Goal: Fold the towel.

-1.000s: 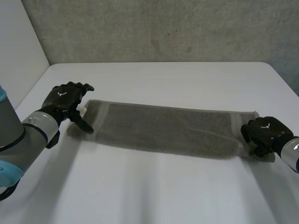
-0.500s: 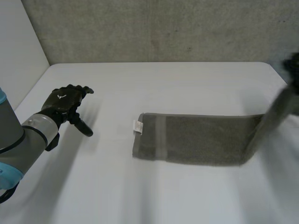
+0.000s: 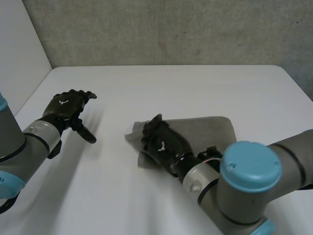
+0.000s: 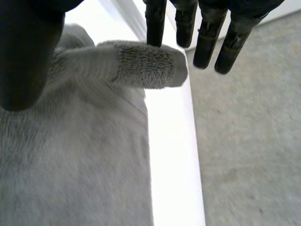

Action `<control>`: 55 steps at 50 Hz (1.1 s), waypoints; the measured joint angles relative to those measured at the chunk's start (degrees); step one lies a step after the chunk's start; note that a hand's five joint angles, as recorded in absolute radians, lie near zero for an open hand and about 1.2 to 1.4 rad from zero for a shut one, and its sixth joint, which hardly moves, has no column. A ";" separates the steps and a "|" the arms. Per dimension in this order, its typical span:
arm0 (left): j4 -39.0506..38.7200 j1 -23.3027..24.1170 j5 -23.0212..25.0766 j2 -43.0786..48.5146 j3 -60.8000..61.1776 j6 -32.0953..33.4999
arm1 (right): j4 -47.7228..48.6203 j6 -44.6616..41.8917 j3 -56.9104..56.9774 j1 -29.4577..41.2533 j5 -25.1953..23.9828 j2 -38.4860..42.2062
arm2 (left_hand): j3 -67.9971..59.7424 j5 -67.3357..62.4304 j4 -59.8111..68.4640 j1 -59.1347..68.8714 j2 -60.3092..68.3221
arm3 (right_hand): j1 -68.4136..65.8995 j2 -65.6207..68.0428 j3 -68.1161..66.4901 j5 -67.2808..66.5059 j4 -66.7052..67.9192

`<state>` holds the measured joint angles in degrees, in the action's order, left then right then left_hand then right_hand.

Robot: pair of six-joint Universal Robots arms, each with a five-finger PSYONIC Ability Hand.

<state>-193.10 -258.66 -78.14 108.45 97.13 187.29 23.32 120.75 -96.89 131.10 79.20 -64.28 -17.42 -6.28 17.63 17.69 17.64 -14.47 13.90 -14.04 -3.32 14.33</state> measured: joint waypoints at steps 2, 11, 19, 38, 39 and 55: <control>0.00 0.22 0.00 0.04 -0.21 0.00 | -0.08 0.52 -0.65 -1.76 -0.01 -1.98 | 0.00 0.00 0.00 0.00 0.00 | 1.07 -0.25 0.60 0.00 -0.14; 0.00 5.16 0.08 -0.09 -1.96 0.12 | -0.90 10.91 -6.33 -11.84 -0.14 -15.62 | 0.00 0.00 0.00 0.00 0.00 | 1.29 -0.25 0.60 0.00 -0.14; -0.05 10.36 0.09 0.13 -3.24 0.19 | -9.61 17.96 -12.68 -23.03 -2.10 -19.58 | 0.00 0.00 0.00 0.00 0.00 | 0.50 0.25 0.12 -0.52 0.18; -0.55 13.06 -0.09 1.82 -3.66 0.01 | -11.93 17.59 -15.05 -35.47 -9.70 -9.71 | 0.00 0.00 0.00 0.00 0.00 | -56.32 62.64 -62.18 -63.26 62.00; -0.54 12.98 -0.10 1.70 -3.53 0.01 | -11.77 18.40 -14.49 -35.34 -9.67 -10.40 | 0.00 0.00 0.00 0.00 0.00 | -56.32 62.63 -62.29 -63.30 62.00; -0.51 12.38 -0.52 -0.04 -3.38 -0.24 | -12.60 31.34 0.13 -20.91 -9.81 -15.03 | 0.00 0.00 0.00 0.00 0.00 | -57.28 62.64 -62.68 -63.30 62.00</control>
<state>-193.61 -246.28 -78.66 108.41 93.74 187.05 10.72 152.08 -96.76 110.19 69.39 -79.31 -17.42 -6.28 17.63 17.69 17.64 -71.75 76.55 -76.72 -66.62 76.33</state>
